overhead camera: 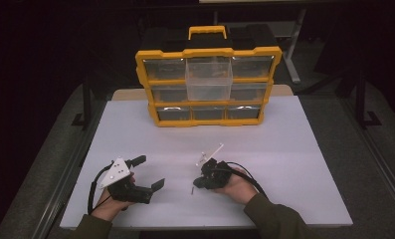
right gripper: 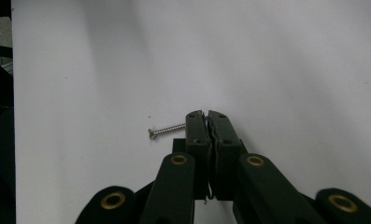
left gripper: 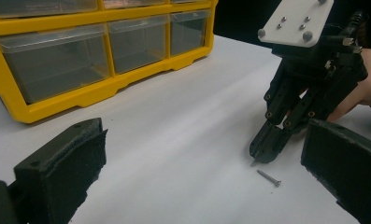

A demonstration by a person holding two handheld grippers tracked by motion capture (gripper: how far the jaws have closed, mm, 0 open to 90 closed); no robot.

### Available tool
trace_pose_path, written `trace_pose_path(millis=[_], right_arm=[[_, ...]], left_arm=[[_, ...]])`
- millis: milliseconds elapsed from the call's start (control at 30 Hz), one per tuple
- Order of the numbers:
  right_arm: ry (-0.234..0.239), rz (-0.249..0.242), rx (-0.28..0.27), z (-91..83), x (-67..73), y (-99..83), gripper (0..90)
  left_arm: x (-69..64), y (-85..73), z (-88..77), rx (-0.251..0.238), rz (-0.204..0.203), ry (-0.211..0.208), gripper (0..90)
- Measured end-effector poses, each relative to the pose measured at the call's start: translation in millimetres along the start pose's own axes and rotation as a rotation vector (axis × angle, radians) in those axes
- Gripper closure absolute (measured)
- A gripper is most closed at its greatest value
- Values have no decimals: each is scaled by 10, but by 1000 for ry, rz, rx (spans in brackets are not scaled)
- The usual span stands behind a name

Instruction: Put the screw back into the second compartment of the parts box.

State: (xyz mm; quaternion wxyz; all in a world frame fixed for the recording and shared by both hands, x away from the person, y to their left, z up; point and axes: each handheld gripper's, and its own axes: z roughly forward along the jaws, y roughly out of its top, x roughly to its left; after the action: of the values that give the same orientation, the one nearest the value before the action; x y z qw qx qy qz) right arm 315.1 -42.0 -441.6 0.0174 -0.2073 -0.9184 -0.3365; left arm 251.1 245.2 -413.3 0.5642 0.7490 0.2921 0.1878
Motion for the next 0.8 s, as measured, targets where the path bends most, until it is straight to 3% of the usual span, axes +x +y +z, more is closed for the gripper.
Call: trace_pose_path(millis=[800], right_arm=[[4,-5,-39,-335,-126,112,870]], left_arm=[[-4,-4,10,-1,0,-6,0]])
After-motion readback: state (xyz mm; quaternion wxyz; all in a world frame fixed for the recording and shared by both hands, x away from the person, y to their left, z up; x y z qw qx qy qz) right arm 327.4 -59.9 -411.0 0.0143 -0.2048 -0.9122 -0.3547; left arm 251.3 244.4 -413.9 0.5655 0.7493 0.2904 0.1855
